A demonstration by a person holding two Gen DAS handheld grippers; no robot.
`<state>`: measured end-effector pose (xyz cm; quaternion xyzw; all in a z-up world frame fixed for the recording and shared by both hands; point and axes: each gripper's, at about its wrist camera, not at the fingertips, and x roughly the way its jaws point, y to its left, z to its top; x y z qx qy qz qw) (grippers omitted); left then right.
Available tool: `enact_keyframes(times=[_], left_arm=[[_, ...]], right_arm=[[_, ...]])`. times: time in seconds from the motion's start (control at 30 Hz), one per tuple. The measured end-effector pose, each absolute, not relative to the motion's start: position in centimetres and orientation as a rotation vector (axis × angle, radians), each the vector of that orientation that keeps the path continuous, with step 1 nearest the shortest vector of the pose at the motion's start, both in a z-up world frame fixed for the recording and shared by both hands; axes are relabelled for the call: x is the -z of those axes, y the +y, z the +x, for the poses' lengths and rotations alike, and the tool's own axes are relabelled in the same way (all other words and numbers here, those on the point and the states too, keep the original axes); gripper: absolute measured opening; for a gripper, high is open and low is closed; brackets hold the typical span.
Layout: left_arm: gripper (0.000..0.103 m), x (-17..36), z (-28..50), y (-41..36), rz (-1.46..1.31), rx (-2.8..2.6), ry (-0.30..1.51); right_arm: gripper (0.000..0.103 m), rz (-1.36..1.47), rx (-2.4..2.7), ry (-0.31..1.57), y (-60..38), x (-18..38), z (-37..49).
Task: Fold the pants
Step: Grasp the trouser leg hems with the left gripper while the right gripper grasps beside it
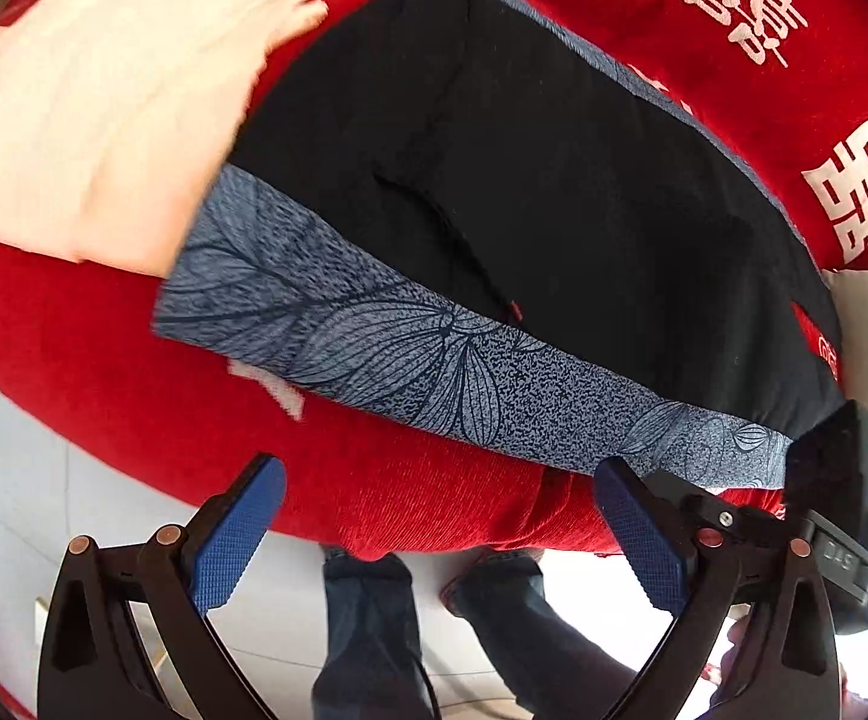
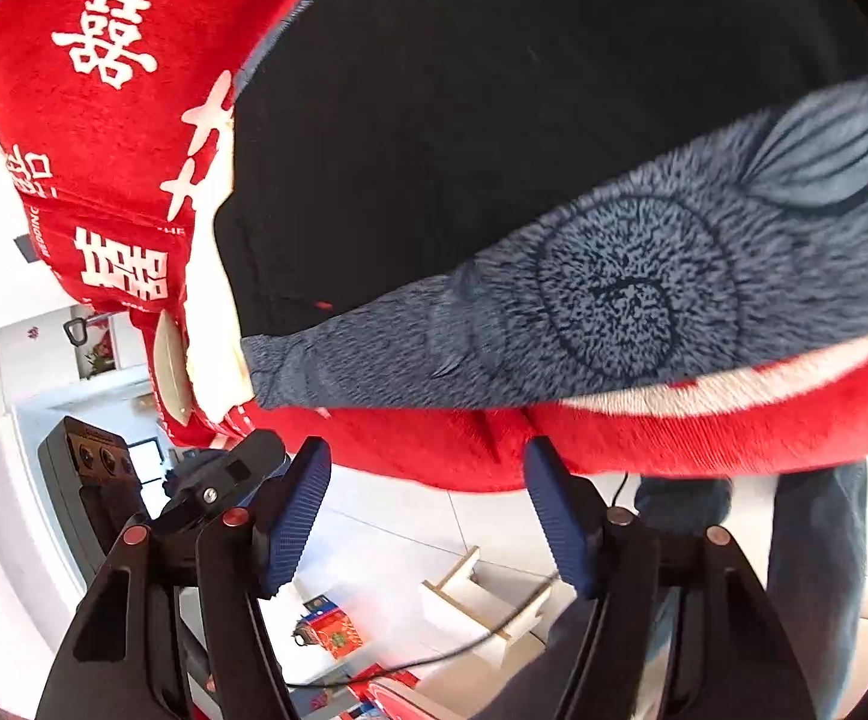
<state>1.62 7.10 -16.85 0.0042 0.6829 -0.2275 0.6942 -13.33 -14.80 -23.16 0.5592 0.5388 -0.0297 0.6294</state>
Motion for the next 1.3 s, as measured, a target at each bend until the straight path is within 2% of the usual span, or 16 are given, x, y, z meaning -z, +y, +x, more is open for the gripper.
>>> enact_keyframes(times=[0.2, 0.4, 0.7, 0.73, 0.77, 0.8, 0.87, 0.97, 1.03, 1.13, 1.3], left_arm=[[0.103, 18.5, 2.2, 6.1, -0.087, 0.576, 1.558], [0.103, 18.9, 3.3, 5.4, -0.268, 0.618, 1.595], [0.103, 19.7, 5.5, 5.3, -0.556, 0.561, 1.584], [0.095, 19.7, 5.9, 5.4, -0.573, 0.545, 1.572], [0.078, 19.7, 6.4, 5.4, -0.588, 0.531, 1.561], [0.069, 19.9, 6.9, 5.3, -0.587, 0.522, 1.564], [0.037, 19.9, 7.1, 5.8, -0.563, 0.539, 1.561], [0.025, 19.2, 7.8, 5.1, -0.498, 0.561, 1.564], [0.022, 18.1, 8.2, 4.9, -0.479, 0.589, 1.551], [0.022, 16.0, 8.9, 4.4, -0.446, 0.639, 1.533], [0.022, 13.9, 9.8, 3.4, -0.369, 0.700, 1.524]], right_arm=[[0.071, 1.377, 0.066, 1.089, -16.3, 23.9, -13.2], [0.071, 1.424, -0.014, 0.908, -18.1, 19.6, -11.2], [0.071, 1.439, -0.088, 0.831, -19.3, 16.9, -10.4], [0.071, 1.436, -0.090, 0.836, -19.2, 17.1, -10.6], [0.071, 1.434, -0.092, 0.845, -19.1, 17.2, -10.7], [0.071, 1.434, -0.092, 0.852, -19.1, 17.5, -10.9], [0.071, 1.430, -0.081, 0.867, -18.9, 18.1, -11.5], [0.071, 1.426, -0.032, 0.897, -19.2, 19.7, -12.5], [0.071, 1.446, 0.007, 0.898, -19.7, 20.8, -13.9], [0.071, 1.524, 0.063, 0.864, -20.8, 22.5, -16.3], [0.071, 1.725, 0.099, 0.708, -22.2, 25.1, -20.0]])
